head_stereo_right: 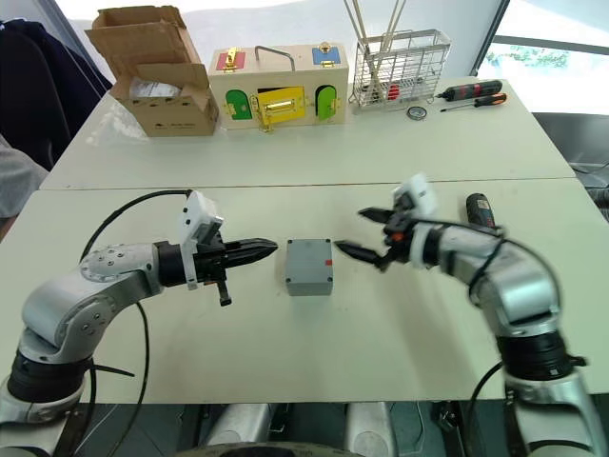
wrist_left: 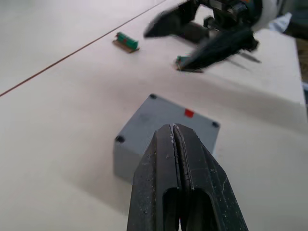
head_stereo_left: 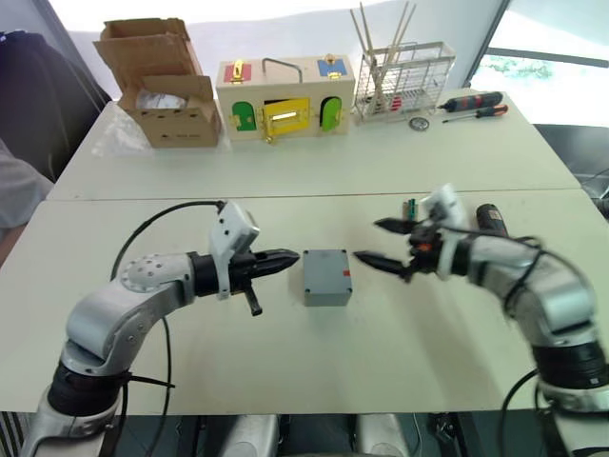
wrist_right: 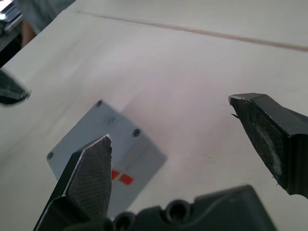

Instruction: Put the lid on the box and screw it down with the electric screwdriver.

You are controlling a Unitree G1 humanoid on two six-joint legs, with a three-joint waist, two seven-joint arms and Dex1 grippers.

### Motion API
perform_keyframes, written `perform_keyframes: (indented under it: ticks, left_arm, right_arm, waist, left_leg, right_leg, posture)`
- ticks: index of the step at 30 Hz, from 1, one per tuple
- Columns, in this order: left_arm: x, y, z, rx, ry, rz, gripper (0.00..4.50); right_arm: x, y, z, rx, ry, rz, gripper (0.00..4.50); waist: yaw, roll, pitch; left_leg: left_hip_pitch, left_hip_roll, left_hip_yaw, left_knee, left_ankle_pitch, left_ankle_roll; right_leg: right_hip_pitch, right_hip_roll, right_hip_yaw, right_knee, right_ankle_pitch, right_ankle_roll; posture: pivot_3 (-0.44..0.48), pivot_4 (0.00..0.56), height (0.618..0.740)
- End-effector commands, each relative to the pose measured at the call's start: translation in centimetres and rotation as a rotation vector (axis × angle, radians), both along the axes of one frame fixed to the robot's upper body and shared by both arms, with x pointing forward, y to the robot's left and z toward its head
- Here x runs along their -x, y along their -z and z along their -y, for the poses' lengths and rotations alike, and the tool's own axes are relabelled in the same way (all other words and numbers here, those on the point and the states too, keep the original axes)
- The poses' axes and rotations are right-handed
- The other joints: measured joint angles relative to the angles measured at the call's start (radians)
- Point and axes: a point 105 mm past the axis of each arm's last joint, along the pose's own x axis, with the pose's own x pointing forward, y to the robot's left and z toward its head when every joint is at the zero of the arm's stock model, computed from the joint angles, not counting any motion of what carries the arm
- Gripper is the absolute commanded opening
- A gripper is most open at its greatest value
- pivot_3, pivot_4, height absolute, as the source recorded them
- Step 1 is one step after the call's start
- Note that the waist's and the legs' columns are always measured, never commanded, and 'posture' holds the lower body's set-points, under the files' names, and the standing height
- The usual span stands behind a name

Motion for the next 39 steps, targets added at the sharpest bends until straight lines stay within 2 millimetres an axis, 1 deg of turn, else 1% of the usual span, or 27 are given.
perform_keyframes:
  ticks: [1, 2, 3, 5, 8, 10, 11, 12, 14, 16, 20, 23, 25, 31, 34, 37, 39]
  left_arm:
    - [1.4, -1.0, 2.1, 0.023, 0.12, 0.049, 0.0]
    - [1.7, -1.2, 2.8, 0.023, 0.155, 0.066, 0.0]
    - [1.9, -1.3, 3.3, 0.022, 0.181, 0.078, 0.0]
    - [2.4, -1.5, 4.4, 0.028, 0.23, 0.107, 0.0]
    - [2.8, -0.9, 5.5, -0.002, 0.276, 0.143, 0.0]
    - [3.1, -0.3, 6.1, -0.025, 0.294, 0.157, 0.0]
    - [3.2, -0.1, 6.4, -0.027, 0.302, 0.16, 0.0]
    - [3.4, 0.1, 6.7, -0.026, 0.308, 0.161, 0.0]
    - [3.6, 0.4, 7.2, 0.003, 0.305, 0.151, 0.0]
    - [3.7, 0.5, 7.5, 0.019, 0.299, 0.144, 0.0]
    - [3.8, 0.8, 7.6, 0.025, 0.27, 0.139, 0.0]
    - [3.3, 0.7, 7.4, 0.041, 0.195, 0.153, 0.0]
    - [3.1, 0.9, 7.4, 0.04, 0.168, 0.151, 0.0]
    - [2.8, 1.1, 7.2, 0.039, 0.109, 0.154, 0.0]
    - [2.5, 1.0, 7.1, 0.043, 0.082, 0.156, 0.0]
    - [2.3, 1.0, 7.0, 0.044, 0.061, 0.158, 0.0]
    - [2.3, 1.0, 7.0, 0.049, 0.054, 0.158, 0.0]
  right_arm:
    - [0.2, -4.0, 3.6, 0.004, 0.097, 0.038, 4.47]
    - [-0.2, -4.7, 5.6, 0.051, 0.17, 0.022, 4.47]
    - [-0.4, -5.3, 7.1, 0.082, 0.224, 0.011, 4.47]
    - [0.0, -5.9, 9.5, 0.169, 0.283, -0.061, 4.47]
    - [0.7, -4.5, 13.2, 0.256, 0.432, -0.262, 4.47]
    - [0.7, -3.6, 15.1, 0.24, 0.526, -0.368, 4.47]
    - [0.6, -3.3, 15.7, 0.213, 0.559, -0.41, 4.47]
    - [0.5, -2.9, 15.9, 0.149, 0.581, -0.472, 4.47]
    - [0.7, -1.5, 16.7, 0.16, 0.595, -0.572, 4.47]
    - [0.9, -0.8, 17.3, 0.191, 0.6, -0.624, 4.47]
    - [0.2, -0.2, 17.2, 0.187, 0.588, -0.695, 4.47]
    - [-0.2, 1.3, 17.4, 0.188, 0.623, -0.783, 4.47]
    - [-0.2, 2.3, 17.3, 0.192, 0.617, -0.836, 4.47]
    - [-0.2, 5.0, 17.2, 0.308, 0.568, -0.917, 4.47]
    - [-0.5, 6.1, 17.2, 0.345, 0.567, -0.93, 4.47]
    - [-1.0, 7.0, 17.3, 0.38, 0.576, -0.915, 3.79]
    - [-0.9, 7.3, 17.4, 0.405, 0.571, -0.923, 3.15]
  waist:
    - [0.002, 0.0, 0.0]
    - [0.002, 0.0, 0.0]
    - [0.002, 0.0, 0.0]
    - [0.001, 0.0, 0.0]
    - [-0.002, 0.0, 0.0]
    - [-0.009, 0.0, 0.0]
    - [-0.011, 0.0, 0.0]
    - [-0.01, 0.001, 0.0]
    - [-0.01, 0.001, 0.0]
    - [-0.008, 0.001, 0.0]
    - [-0.005, 0.002, 0.0]
    - [-0.006, 0.001, 0.0]
    - [-0.003, 0.001, 0.0]
    - [0.0, 0.002, 0.0]
    - [-0.002, 0.0, -0.001]
    - [-0.003, -0.008, -0.005]
    - [-0.003, -0.011, -0.007]
  left_leg:
    - [0.0, 0.0, 0.0, 0.0, 0.0, 0.0]
    - [0.0, 0.0, 0.0, 0.0, 0.0, 0.0]
    - [0.0, 0.0, 0.0, 0.0, 0.0, 0.0]
    - [0.0, 0.0, 0.001, 0.001, 0.0, 0.001]
    - [0.0, 0.001, 0.003, 0.0, -0.001, 0.002]
    - [0.0, 0.001, 0.004, 0.0, -0.001, 0.002]
    - [0.0, 0.001, 0.005, 0.0, -0.001, 0.002]
    - [0.001, 0.001, 0.006, 0.001, -0.001, 0.002]
    - [0.001, 0.001, 0.007, 0.001, -0.001, 0.002]
    - [0.0, 0.001, 0.006, 0.001, -0.002, 0.003]
    - [0.0, 0.001, 0.007, 0.001, -0.002, 0.003]
    - [0.0, 0.001, 0.007, 0.002, -0.002, 0.003]
    - [0.0, 0.001, 0.006, 0.001, -0.002, 0.003]
    - [-0.001, 0.0, 0.006, 0.002, -0.002, 0.003]
    - [0.0, 0.0, 0.006, 0.002, -0.002, 0.003]
    - [0.001, 0.0, 0.005, 0.002, -0.002, 0.003]
    - [0.002, 0.0, 0.005, 0.002, -0.002, 0.003]
  right_leg:
    - [0.0, 0.0, 0.0, 0.0, 0.0, 0.0]
    - [0.001, 0.0, 0.0, 0.0, 0.0, 0.0]
    - [0.001, 0.0, 0.0, 0.0, 0.0, 0.0]
    - [0.001, 0.0, 0.0, 0.0, 0.0, 0.0]
    - [0.0, 0.0, 0.0, -0.001, 0.0, 0.0]
    - [0.0, 0.0, 0.0, -0.001, 0.0, 0.0]
    - [0.0, 0.0, 0.001, -0.001, 0.0, 0.0]
    - [0.0, 0.0, 0.002, -0.001, 0.0, 0.0]
    - [0.0, 0.0, 0.003, -0.001, 0.0, 0.0]
    - [0.0, 0.0, 0.003, -0.002, 0.0, 0.0]
    - [-0.001, 0.0, 0.003, -0.002, 0.0, 0.0]
    - [0.0, -0.001, 0.003, -0.001, 0.0, 0.0]
    - [0.0, 0.0, 0.003, -0.001, 0.0, 0.0]
    - [0.0, -0.001, 0.003, -0.001, 0.0, 0.0]
    - [0.0, 0.0, 0.002, -0.001, 0.0, 0.0]
    - [0.001, 0.0, 0.002, -0.001, 0.0, 0.0]
    - [0.002, 0.0, 0.002, -0.001, 0.0, 0.0]
  posture:
    - [0.0, 0.15, 0.74]
    - [0.0, 0.15, 0.74]
    - [0.0, 0.15, 0.74]
    - [0.0, 0.15, 0.74]
    - [0.0, 0.15, 0.74]
    - [0.0, 0.15, 0.74]
    - [0.0, 0.15, 0.74]
    - [0.0, 0.15, 0.74]
    - [0.0, 0.15, 0.74]
    - [0.0, 0.15, 0.74]
    - [0.0, 0.15, 0.74]
    - [0.0, 0.15, 0.74]
    - [0.0, 0.15, 0.74]
    - [0.0, 0.15, 0.74]
    - [0.0, 0.15, 0.74]
    - [0.0, 0.15, 0.74]
    - [0.0, 0.15, 0.74]
